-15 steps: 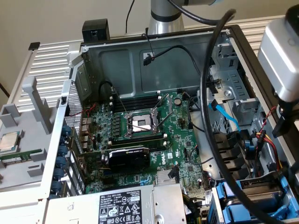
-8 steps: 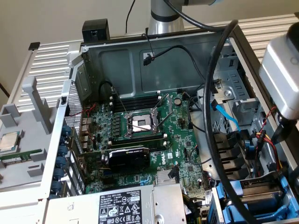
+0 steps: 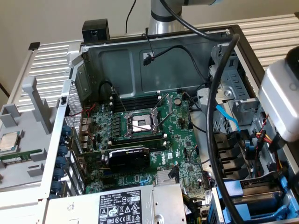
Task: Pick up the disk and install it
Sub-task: 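Insert the first disk wire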
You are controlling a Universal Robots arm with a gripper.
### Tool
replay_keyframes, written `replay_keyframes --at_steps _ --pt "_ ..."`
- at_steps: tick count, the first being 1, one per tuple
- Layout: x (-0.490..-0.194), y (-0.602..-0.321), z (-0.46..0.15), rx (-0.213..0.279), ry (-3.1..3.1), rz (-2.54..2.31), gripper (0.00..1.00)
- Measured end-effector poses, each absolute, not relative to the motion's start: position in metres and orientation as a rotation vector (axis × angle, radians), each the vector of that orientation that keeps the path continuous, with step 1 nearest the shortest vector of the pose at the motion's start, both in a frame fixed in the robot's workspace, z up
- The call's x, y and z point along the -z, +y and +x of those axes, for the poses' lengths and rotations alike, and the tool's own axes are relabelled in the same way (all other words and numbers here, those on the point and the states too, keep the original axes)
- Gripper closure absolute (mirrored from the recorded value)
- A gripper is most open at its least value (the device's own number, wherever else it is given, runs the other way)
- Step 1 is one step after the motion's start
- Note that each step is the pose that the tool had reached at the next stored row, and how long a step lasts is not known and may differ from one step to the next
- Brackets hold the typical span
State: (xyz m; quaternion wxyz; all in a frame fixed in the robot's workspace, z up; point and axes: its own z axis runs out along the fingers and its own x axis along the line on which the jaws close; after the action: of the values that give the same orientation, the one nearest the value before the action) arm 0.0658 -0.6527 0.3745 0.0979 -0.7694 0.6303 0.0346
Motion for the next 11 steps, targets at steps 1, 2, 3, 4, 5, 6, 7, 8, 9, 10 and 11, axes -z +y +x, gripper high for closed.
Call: replay_keyframes --at_steps 1,2,3,4,5,6,7,8,9,10,11 --pt "-0.374 -0.653 0.066 -0.108 1.862 -2.274 0.51" --pt "-0.373 -0.654 0.066 -0.114 1.858 -2.271 0.51" --pt "-0.373 -0.655 0.066 -0.120 1.854 -2.267 0.51" --pt "-0.372 -0.656 0.066 -0.126 1.849 -2.263 0.51" --pt "-0.371 -0.657 0.066 -0.132 1.845 -2.260 0.51" --pt "-0.370 -0.658 0.066 -0.136 1.842 -2.258 0.51" --pt "-0.369 -0.659 0.067 -0.139 1.839 -2.258 0.51" --pt "-0.368 -0.660 0.067 -0.140 1.837 -2.259 0.51" --pt "-0.367 -0.661 0.067 -0.141 1.835 -2.260 0.51" --pt "-0.366 -0.663 0.067 -0.142 1.833 -2.261 0.51" --pt "-0.364 -0.664 0.067 -0.143 1.831 -2.262 0.51"
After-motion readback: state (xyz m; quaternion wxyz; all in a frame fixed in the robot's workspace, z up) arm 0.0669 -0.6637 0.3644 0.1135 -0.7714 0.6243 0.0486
